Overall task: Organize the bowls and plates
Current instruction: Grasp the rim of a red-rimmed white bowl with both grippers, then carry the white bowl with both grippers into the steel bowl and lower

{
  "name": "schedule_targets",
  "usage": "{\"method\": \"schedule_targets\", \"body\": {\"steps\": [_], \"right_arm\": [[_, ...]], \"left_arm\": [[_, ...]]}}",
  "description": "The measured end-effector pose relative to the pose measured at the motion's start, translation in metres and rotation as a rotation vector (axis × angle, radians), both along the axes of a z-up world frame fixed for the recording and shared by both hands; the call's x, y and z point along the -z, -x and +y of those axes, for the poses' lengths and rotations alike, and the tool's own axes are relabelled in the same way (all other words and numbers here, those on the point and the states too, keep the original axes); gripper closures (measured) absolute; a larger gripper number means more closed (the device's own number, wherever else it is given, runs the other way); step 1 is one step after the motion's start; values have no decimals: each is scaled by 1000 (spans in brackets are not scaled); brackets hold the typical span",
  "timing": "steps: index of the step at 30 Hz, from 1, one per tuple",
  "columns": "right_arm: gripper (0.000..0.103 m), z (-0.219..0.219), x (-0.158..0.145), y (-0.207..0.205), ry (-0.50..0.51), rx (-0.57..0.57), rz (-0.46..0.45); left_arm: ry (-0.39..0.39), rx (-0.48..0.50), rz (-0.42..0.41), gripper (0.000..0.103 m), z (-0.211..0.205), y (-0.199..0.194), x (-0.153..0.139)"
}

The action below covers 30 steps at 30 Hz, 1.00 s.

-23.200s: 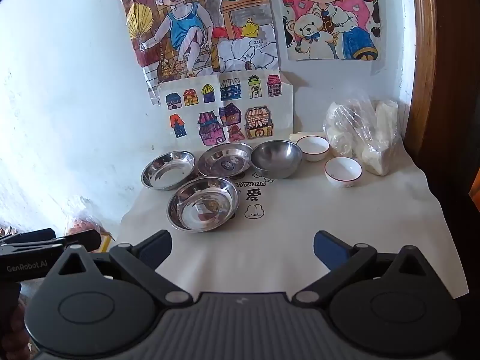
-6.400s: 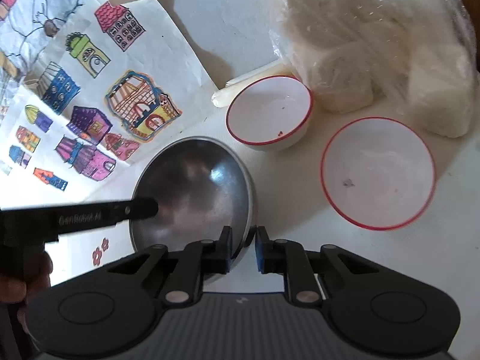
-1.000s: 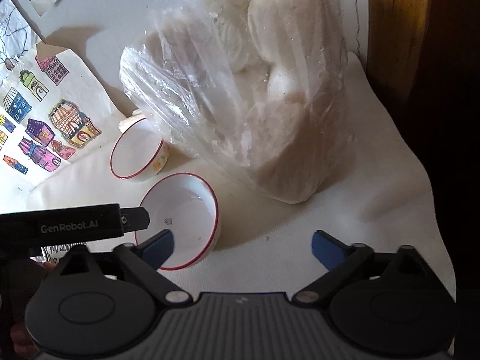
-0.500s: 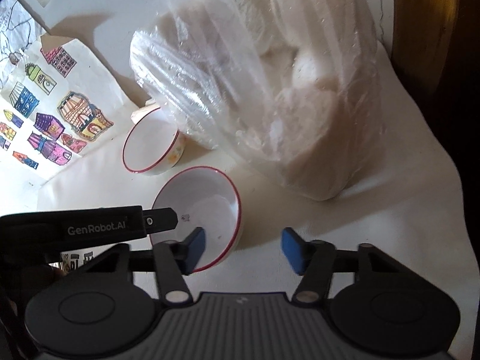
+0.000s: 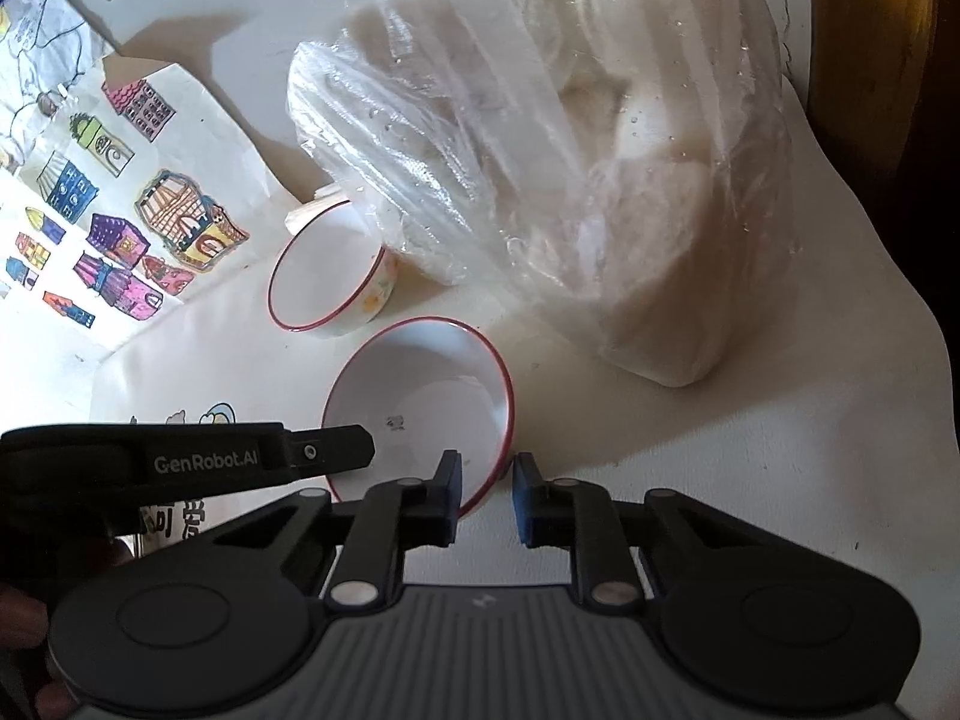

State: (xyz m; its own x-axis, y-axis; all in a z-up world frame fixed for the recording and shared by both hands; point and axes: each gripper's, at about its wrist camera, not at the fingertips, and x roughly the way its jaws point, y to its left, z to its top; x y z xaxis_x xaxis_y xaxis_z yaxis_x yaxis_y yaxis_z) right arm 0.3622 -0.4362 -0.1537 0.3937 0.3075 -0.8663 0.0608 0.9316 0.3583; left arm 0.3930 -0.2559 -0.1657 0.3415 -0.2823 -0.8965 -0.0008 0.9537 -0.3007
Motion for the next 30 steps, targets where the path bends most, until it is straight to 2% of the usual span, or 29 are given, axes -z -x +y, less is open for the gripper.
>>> {"method": "schedule_targets", "body": {"steps": [13,21,30], "right_arm": [[85,25,-34,24,26,-85,-64],[85,58,-61,52,20,-154,-76],[85,106,-80,75,-22,-259,-34]], "left_arm": [[11,43,-44,97,30,42,-39],[22,50,-41,97,76,80,-58],[33,-5,-3,96,133,117,-67]]}}
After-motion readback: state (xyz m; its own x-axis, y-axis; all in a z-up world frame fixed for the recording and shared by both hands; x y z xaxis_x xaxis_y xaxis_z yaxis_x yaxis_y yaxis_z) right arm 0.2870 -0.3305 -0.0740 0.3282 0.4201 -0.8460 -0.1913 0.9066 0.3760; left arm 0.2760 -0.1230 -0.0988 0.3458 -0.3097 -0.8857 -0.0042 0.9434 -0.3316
